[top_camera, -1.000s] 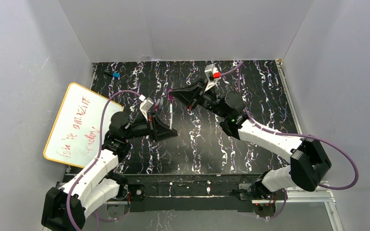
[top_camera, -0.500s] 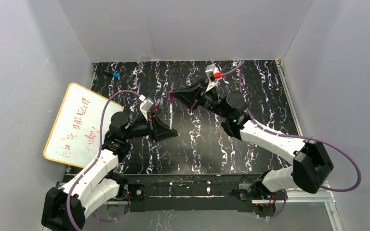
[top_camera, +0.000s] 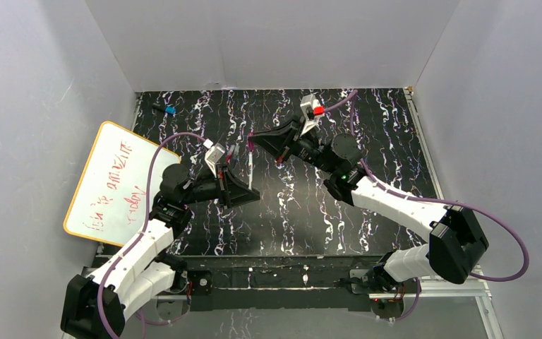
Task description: Insert the pens into the pen caps
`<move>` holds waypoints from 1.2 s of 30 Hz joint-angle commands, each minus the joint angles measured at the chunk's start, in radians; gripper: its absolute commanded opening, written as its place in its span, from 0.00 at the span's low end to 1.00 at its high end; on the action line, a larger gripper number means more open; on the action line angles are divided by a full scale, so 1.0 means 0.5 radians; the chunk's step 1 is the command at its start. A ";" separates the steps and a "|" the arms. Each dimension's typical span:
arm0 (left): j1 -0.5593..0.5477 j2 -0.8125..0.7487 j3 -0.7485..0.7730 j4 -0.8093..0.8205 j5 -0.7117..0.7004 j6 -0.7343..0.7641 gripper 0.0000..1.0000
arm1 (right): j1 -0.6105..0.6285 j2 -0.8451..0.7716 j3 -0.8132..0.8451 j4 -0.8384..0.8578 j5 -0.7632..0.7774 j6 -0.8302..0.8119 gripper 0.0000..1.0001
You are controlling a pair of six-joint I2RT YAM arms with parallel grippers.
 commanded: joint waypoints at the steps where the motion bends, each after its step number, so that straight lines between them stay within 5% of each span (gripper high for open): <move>1: -0.008 -0.050 -0.005 0.044 0.024 0.031 0.00 | -0.003 -0.012 -0.021 0.060 -0.037 -0.008 0.01; 18: -0.009 -0.063 -0.003 0.021 -0.001 0.063 0.00 | -0.005 -0.016 -0.059 0.036 -0.106 0.060 0.01; 36: -0.008 -0.154 0.155 -0.492 -0.260 0.692 0.00 | 0.028 -0.170 -0.130 -0.134 -0.183 0.134 0.01</move>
